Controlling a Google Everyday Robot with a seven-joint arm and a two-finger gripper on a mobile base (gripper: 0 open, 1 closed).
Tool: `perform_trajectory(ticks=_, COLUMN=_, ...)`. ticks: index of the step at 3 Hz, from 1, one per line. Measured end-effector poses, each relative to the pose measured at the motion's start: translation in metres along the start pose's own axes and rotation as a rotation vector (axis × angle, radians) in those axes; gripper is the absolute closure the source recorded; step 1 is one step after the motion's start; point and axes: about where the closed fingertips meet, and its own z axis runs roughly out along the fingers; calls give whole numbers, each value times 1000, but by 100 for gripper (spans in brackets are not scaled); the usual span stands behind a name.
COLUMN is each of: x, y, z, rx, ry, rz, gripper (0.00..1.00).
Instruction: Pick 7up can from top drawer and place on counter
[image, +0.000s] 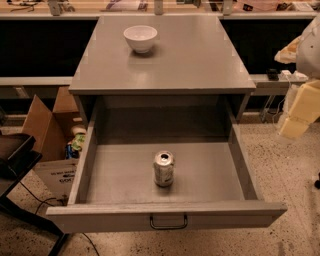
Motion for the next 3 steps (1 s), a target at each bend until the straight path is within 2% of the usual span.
perform_trajectory(ticks=1, x=0, y=0, z=0, rx=0, ry=0, rz=0, gripper=0)
perform_trajectory(ticks=2, x=11, y=6, z=24, rx=-33, ry=-58, rz=40, gripper=0)
perform_trajectory(ticks=3, x=19, y=16, z=76, rx=-93, ry=-185, rz=76, gripper=0)
